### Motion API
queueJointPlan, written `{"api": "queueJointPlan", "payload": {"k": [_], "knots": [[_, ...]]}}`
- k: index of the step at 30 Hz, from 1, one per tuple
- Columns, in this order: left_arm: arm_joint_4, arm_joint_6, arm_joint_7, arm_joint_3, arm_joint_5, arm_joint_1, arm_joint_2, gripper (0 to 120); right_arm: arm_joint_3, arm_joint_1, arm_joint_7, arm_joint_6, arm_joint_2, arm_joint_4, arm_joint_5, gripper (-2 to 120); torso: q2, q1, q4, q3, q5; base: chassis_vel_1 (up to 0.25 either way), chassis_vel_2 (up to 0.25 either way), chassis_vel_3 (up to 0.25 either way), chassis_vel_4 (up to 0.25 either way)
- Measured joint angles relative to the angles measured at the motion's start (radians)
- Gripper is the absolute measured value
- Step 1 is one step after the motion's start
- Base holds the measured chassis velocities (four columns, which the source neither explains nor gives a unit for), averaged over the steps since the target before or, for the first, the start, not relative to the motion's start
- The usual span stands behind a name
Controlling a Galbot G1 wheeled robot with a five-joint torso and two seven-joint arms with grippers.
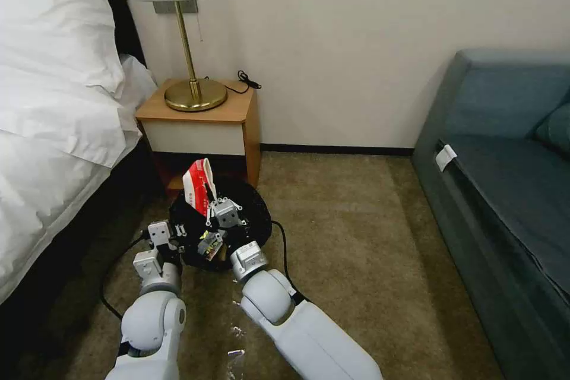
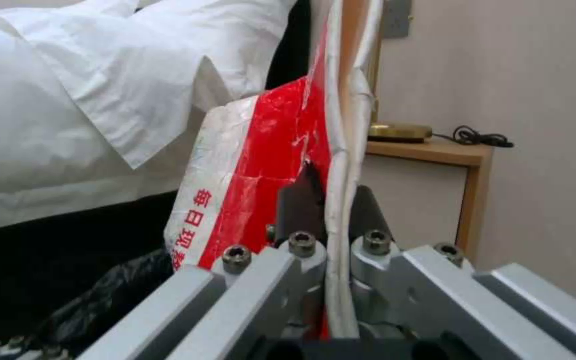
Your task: Pick up the trash bin, then pick up the garbage on the floor and place it into the trash bin.
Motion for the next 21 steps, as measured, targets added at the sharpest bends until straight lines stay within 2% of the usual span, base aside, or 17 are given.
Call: {"api": "queueJointPlan", "payload": {"k": [5,6,10,11,13,14,15,16,19,21], "knots": [[-0.001,0.0,0.0,0.002,0.0,0.0,0.0,4,0.001,-0.013,-0.001,0.012,0.005,0.002,0.004,1,0.0,0.0,0.0,0.0,0.0,0.0,0.0,0.0,0.0],[0.0,0.0,0.0,0.003,-0.001,-0.001,0.0,4,0.001,-0.017,-0.002,0.016,0.008,0.004,0.007,8,0.0,0.0,0.0,0.0,0.0,0.0,0.0,0.0,0.0],[0.005,0.0,0.001,0.007,-0.001,-0.004,-0.002,4,0.0,-0.021,-0.003,0.022,0.01,0.006,0.009,17,0.0,0.0,0.0,0.0,0.0,0.0,0.0,0.0,0.0],[0.007,0.0,0.001,0.009,-0.001,-0.007,-0.002,4,0.0,-0.021,-0.004,0.023,0.008,0.012,0.01,26,0.0,0.0,0.0,0.0,0.0,0.0,0.0,0.0,0.0],[0.009,0.0,0.001,0.01,-0.002,-0.01,-0.002,4,0.0,-0.021,-0.005,0.022,0.004,0.017,0.013,29,0.0,0.0,0.0,0.0,0.0,0.0,0.0,0.0,0.0],[0.013,0.0,0.001,0.011,-0.002,-0.017,-0.001,4,0.0,-0.019,-0.006,0.017,-0.002,0.028,0.021,36,0.0,0.0,0.0,0.0,0.0,0.0,0.0,0.0,0.0],[0.013,0.0,0.001,0.011,-0.002,-0.017,-0.001,4,0.0,-0.019,-0.006,0.017,-0.002,0.028,0.021,36,0.0,0.0,0.0,0.0,0.0,0.0,0.0,0.0,0.0],[0.016,0.002,0.001,0.014,-0.004,-0.026,0.001,4,-0.001,-0.016,-0.006,0.004,-0.011,0.045,0.033,45,0.0,0.0,0.0,0.0,0.0,0.0,0.0,0.0,0.0],[0.018,0.004,0.001,0.015,-0.004,-0.032,0.002,4,-0.003,-0.016,-0.005,-0.01,-0.021,0.059,0.045,51,0.0,0.0,0.0,0.0,0.0,0.0,0.0,0.0,0.0],[0.022,0.005,0.001,0.019,-0.005,-0.038,0.002,4,-0.004,-0.018,-0.002,-0.024,-0.031,0.075,0.056,61,0.0,0.0,0.0,0.0,0.0,0.0,0.0,0.0,0.0]]}}
